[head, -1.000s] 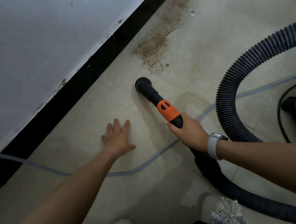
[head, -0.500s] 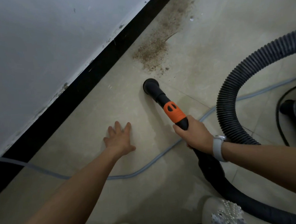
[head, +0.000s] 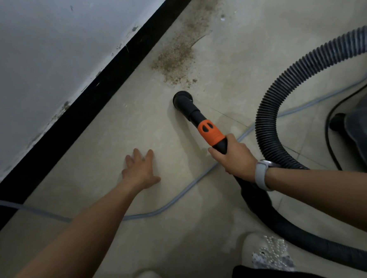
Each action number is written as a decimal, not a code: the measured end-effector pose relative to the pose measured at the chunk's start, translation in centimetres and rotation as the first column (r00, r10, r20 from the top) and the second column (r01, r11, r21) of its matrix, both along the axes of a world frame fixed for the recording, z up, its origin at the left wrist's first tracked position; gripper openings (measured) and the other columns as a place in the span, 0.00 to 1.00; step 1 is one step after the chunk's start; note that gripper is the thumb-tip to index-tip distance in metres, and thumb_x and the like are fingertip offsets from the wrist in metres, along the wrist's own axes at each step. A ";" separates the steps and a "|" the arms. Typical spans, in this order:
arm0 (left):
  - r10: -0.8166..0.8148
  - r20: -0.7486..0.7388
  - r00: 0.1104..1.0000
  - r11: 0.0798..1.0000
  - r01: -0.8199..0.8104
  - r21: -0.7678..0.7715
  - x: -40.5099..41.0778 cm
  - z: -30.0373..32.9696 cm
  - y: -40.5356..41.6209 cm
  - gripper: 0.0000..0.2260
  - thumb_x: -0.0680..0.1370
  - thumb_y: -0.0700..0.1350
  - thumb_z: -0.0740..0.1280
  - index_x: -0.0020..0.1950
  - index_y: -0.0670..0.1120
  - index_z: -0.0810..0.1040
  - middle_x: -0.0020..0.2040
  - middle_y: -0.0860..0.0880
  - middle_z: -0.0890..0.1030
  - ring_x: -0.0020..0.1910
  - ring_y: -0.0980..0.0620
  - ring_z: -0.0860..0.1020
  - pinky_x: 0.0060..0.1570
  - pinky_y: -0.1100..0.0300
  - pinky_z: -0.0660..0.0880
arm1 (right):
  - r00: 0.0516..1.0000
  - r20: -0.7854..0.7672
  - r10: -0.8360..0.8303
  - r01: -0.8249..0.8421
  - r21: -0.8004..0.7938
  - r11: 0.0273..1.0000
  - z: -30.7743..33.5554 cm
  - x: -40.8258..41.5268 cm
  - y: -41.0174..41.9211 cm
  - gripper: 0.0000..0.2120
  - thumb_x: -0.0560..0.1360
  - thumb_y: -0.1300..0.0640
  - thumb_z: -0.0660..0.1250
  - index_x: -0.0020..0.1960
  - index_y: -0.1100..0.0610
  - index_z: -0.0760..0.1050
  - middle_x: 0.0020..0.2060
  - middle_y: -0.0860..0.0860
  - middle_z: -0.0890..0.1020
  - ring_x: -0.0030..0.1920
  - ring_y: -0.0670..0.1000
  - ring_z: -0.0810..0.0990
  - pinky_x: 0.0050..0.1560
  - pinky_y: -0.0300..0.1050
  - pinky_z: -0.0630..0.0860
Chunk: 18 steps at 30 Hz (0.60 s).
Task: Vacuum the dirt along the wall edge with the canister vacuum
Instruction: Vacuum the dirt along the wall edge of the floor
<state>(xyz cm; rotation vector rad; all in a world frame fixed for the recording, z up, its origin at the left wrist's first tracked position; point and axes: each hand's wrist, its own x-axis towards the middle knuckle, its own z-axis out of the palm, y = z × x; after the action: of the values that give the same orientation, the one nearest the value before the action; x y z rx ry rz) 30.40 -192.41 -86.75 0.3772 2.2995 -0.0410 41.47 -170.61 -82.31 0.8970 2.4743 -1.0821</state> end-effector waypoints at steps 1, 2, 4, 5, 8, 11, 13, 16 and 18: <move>-0.002 -0.001 1.000 1.000 0.002 0.002 0.0 0.0 0.0 0.40 0.76 0.53 0.68 0.78 0.53 0.43 0.77 0.43 0.37 0.76 0.38 0.41 0.71 0.42 0.56 | 1.000 -0.018 0.008 -0.008 0.026 1.000 0.1 -0.5 0.0 0.19 0.75 0.44 0.64 0.56 0.57 0.64 0.43 0.58 0.79 0.39 0.60 0.80 0.42 0.56 0.79; -0.002 -0.001 1.000 1.000 0.002 0.005 0.0 -0.1 -0.1 0.41 0.76 0.53 0.68 0.78 0.53 0.42 0.77 0.43 0.37 0.76 0.38 0.41 0.71 0.42 0.56 | 0.999 -0.035 0.020 -0.017 0.063 0.998 0.2 -1.1 -0.1 0.20 0.76 0.44 0.64 0.58 0.57 0.64 0.45 0.58 0.79 0.41 0.60 0.79 0.44 0.56 0.78; -0.003 0.002 1.000 1.000 0.003 0.010 0.0 -0.1 -0.2 0.41 0.76 0.53 0.68 0.78 0.53 0.42 0.77 0.43 0.37 0.76 0.38 0.41 0.71 0.42 0.56 | 0.996 -0.072 0.048 -0.038 0.137 0.990 0.2 -2.5 -0.1 0.23 0.76 0.47 0.64 0.65 0.57 0.61 0.51 0.58 0.78 0.46 0.62 0.78 0.46 0.54 0.76; -0.008 0.002 1.000 1.000 0.008 0.011 0.0 -0.1 -0.3 0.41 0.76 0.53 0.68 0.78 0.53 0.42 0.77 0.43 0.37 0.76 0.38 0.40 0.71 0.41 0.56 | 0.993 -0.092 0.068 -0.052 0.164 0.985 0.2 -3.3 -0.2 0.26 0.76 0.49 0.64 0.69 0.55 0.59 0.54 0.57 0.76 0.48 0.62 0.78 0.47 0.53 0.75; -0.024 0.007 1.000 1.000 0.024 0.009 0.2 -0.2 -0.6 0.41 0.76 0.53 0.67 0.78 0.53 0.40 0.77 0.43 0.35 0.76 0.38 0.39 0.71 0.41 0.56 | 0.981 -0.102 0.166 -0.142 0.215 0.966 0.2 -5.3 -0.5 0.33 0.74 0.56 0.62 0.74 0.49 0.52 0.55 0.57 0.74 0.48 0.63 0.77 0.45 0.53 0.74; -0.035 0.000 0.999 0.999 0.035 0.008 0.4 -0.4 -0.7 0.42 0.76 0.53 0.67 0.77 0.53 0.38 0.77 0.43 0.34 0.75 0.38 0.38 0.71 0.41 0.56 | 0.972 -0.070 0.224 -0.205 0.215 0.955 0.1 -5.0 -0.5 0.35 0.75 0.54 0.62 0.76 0.48 0.47 0.51 0.58 0.78 0.45 0.61 0.77 0.43 0.50 0.72; -0.035 -0.007 0.999 0.999 0.035 0.012 0.6 -0.6 -0.7 0.42 0.76 0.53 0.67 0.77 0.53 0.38 0.76 0.43 0.34 0.75 0.38 0.38 0.71 0.41 0.56 | 0.950 -0.083 0.300 -0.281 0.188 0.941 -0.1 -3.2 -0.9 0.34 0.77 0.52 0.62 0.76 0.48 0.46 0.51 0.59 0.79 0.46 0.62 0.78 0.44 0.52 0.74; -0.036 -0.027 0.999 0.999 0.036 0.003 0.7 -0.7 -0.6 0.43 0.76 0.54 0.67 0.77 0.53 0.38 0.76 0.43 0.34 0.75 0.37 0.38 0.72 0.40 0.56 | 0.920 -0.113 0.376 -0.359 0.142 0.922 -0.4 -0.4 -1.6 0.33 0.78 0.49 0.61 0.76 0.47 0.46 0.50 0.58 0.79 0.44 0.59 0.78 0.43 0.52 0.75; -0.032 -0.028 0.999 0.999 0.033 0.006 0.7 -0.6 -0.5 0.43 0.76 0.54 0.68 0.77 0.53 0.38 0.76 0.43 0.34 0.75 0.37 0.38 0.71 0.41 0.56 | 0.930 -0.122 0.347 -0.327 0.153 0.932 -0.6 -0.3 -1.1 0.33 0.78 0.50 0.61 0.76 0.46 0.46 0.49 0.57 0.79 0.42 0.58 0.78 0.40 0.50 0.74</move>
<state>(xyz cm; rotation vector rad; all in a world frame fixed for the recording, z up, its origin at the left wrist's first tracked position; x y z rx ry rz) 31.11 -192.94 -87.38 0.4199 2.3212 -0.0553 41.19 -171.68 -82.92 0.4068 2.7150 -0.9036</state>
